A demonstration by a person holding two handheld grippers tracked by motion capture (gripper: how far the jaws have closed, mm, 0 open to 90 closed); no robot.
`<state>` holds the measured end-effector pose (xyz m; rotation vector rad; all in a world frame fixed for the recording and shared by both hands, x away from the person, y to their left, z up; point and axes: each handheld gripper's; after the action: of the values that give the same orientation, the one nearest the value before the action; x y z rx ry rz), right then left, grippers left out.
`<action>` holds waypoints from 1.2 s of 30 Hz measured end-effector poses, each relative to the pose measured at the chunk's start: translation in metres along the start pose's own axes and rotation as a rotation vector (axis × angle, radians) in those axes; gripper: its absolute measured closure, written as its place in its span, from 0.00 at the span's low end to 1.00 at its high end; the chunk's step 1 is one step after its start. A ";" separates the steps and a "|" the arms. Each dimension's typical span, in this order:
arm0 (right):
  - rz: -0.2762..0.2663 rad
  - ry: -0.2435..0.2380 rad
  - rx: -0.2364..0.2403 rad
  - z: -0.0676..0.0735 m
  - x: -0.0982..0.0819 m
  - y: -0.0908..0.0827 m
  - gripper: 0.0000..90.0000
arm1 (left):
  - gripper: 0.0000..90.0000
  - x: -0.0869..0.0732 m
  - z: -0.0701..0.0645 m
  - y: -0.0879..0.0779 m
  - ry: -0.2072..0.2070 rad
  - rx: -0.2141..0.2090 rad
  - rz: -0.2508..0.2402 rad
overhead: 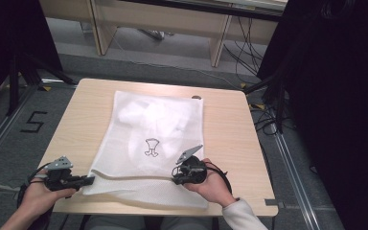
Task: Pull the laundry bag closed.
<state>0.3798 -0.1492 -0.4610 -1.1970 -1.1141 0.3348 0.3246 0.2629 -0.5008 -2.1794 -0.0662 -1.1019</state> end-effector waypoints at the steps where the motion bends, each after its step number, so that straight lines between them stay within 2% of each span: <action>1: 0.002 -0.003 -0.003 0.000 0.000 0.000 0.91 | 0.95 0.000 0.000 0.000 -0.001 -0.001 -0.001; 36: 0.005 0.026 -0.016 -0.007 -0.012 -0.005 0.91 | 0.95 0.000 0.001 -0.001 -0.002 0.003 -0.003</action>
<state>0.3777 -0.1638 -0.4622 -1.2156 -1.0936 0.3141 0.3247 0.2640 -0.5008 -2.1780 -0.0718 -1.1005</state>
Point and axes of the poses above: each handheld gripper's, and its own axes: y roughly forward along the jaws, x roughly out of its top, z roughly to its left, and after that the axes turned 12 degrees about -x, right-handed
